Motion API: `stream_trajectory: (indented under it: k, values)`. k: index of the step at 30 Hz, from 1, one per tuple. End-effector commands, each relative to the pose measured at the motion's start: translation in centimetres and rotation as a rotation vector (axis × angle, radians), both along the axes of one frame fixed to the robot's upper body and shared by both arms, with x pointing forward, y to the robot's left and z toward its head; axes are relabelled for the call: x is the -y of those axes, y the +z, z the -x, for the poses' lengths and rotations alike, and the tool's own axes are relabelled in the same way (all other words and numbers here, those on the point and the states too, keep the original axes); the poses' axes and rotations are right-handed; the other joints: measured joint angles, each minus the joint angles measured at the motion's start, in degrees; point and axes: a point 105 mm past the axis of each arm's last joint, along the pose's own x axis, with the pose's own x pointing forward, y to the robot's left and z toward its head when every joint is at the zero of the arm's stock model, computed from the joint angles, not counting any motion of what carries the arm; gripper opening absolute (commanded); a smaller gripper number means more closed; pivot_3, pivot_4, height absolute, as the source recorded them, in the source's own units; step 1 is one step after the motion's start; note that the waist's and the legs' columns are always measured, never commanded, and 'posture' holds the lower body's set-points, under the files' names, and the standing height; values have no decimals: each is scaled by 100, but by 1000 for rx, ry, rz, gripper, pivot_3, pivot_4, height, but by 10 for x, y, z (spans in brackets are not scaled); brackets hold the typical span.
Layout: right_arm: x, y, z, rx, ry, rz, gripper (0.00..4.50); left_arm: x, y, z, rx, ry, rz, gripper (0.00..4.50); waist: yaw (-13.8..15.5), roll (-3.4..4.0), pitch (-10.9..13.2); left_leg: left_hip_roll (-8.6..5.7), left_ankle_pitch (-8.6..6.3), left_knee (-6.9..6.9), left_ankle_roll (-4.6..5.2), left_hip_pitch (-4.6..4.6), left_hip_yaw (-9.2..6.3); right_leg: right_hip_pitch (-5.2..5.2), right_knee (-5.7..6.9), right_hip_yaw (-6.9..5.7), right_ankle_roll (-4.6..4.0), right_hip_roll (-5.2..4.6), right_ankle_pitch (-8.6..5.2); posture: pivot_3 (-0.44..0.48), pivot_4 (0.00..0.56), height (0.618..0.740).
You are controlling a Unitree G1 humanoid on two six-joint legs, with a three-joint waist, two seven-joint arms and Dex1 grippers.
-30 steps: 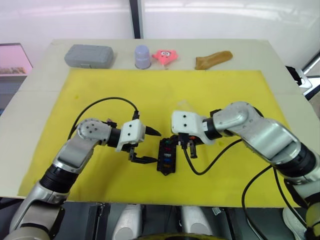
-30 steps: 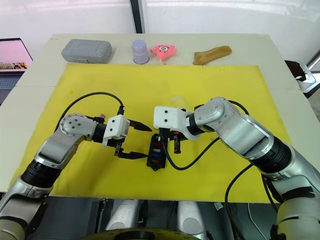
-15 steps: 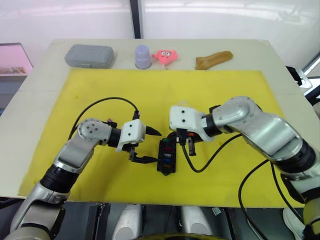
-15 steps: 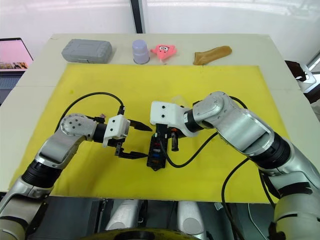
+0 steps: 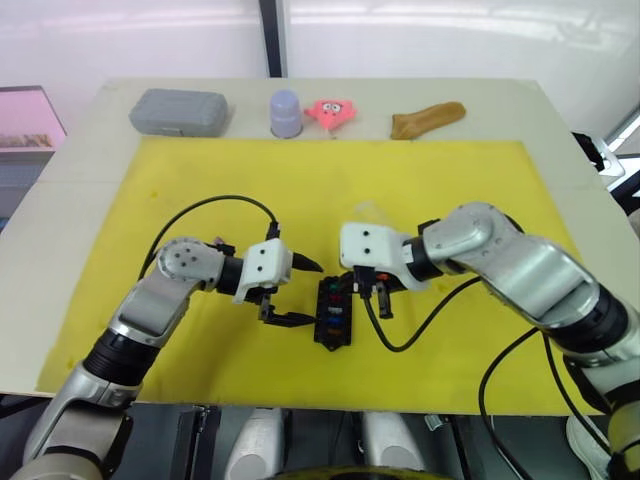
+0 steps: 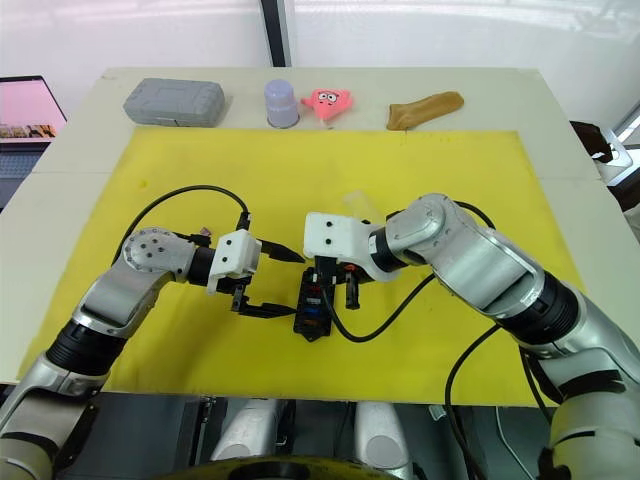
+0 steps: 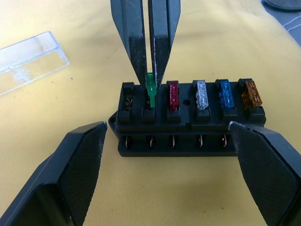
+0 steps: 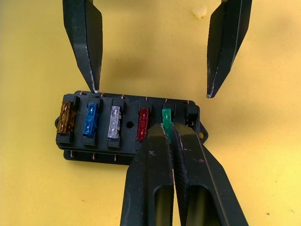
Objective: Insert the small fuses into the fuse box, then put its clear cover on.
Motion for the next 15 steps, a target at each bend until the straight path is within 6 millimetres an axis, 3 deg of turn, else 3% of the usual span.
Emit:
stream_trajectory:
  k: [1,15]
  values:
    - [-2,5,-1,43,13,-6,0,2,7,2,36,-11,17,4388,-2,0,0,0,0,0,0,0,0,0,0,0,0,0,0,0,150,740]
    - [-5,1,-3,22,16,1,0,1,6,2,34,-3,20,4388,-3,0,-1,0,0,2,0,0,0,0,2,0,0,0,0,0,150,740]
